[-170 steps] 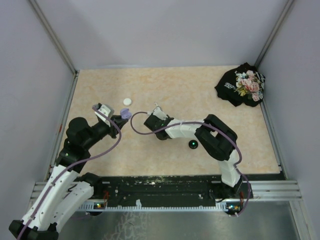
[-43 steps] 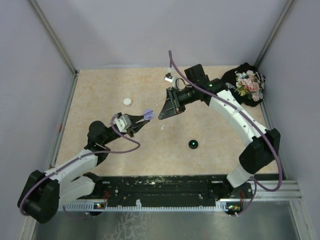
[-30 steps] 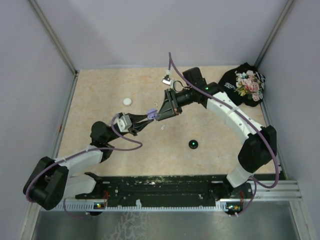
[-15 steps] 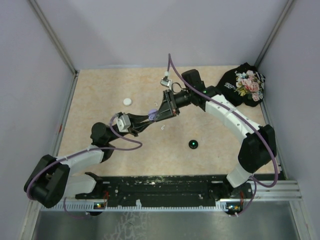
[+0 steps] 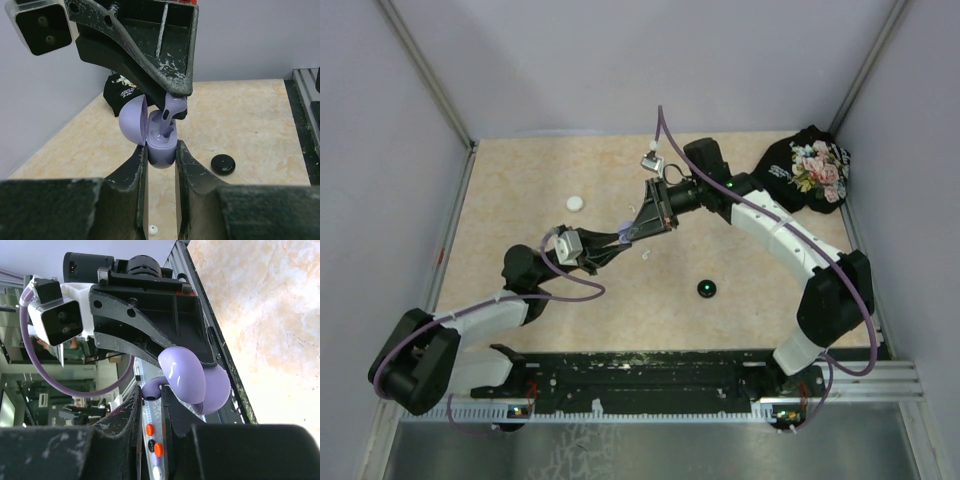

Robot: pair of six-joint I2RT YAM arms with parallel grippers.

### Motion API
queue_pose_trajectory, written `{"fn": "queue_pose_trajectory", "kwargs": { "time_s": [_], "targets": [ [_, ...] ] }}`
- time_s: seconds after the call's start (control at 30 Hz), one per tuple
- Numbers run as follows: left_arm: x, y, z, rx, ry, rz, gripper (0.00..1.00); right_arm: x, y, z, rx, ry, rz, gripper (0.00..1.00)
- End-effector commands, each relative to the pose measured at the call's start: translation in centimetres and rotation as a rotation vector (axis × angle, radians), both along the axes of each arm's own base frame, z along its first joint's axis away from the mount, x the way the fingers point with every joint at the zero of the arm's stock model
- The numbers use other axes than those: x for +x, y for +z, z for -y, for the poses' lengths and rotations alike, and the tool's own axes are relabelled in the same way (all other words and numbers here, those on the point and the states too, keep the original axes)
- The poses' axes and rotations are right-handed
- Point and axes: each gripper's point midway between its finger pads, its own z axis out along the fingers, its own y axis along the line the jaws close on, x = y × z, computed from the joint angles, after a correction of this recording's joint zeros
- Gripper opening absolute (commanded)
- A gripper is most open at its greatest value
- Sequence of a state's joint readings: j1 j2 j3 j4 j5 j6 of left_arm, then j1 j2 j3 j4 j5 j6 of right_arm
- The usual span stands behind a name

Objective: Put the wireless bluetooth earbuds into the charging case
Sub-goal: Place the earbud in the charging case.

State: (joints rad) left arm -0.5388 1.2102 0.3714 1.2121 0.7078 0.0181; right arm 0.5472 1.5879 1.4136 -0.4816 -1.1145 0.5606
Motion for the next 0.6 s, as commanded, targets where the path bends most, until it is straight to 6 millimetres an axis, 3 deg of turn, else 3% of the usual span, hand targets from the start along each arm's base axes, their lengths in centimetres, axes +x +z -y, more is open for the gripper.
{"fn": "queue_pose_trajectory", "kwargs": {
  "time_s": [0.0,0.27,0.57],
  "targets": [
    [-0.4,0.7,0.0,-0.022,-0.007,0.014,0.0,-0.8,1.2,0.4,0.017,0.007,0.049,0.0],
    [-0.1,0.6,-0.1,-0.026,0.008,0.007,0.0,-1.1,0.6,0.6,-0.005,0.008,0.022,0.0],
    [-0.3,0.8,-0.3,-0.034,0.014,0.016,0.0,-0.1,-1.0,0.7,-0.082,-0.061,0.024,0.0]
  ]
}}
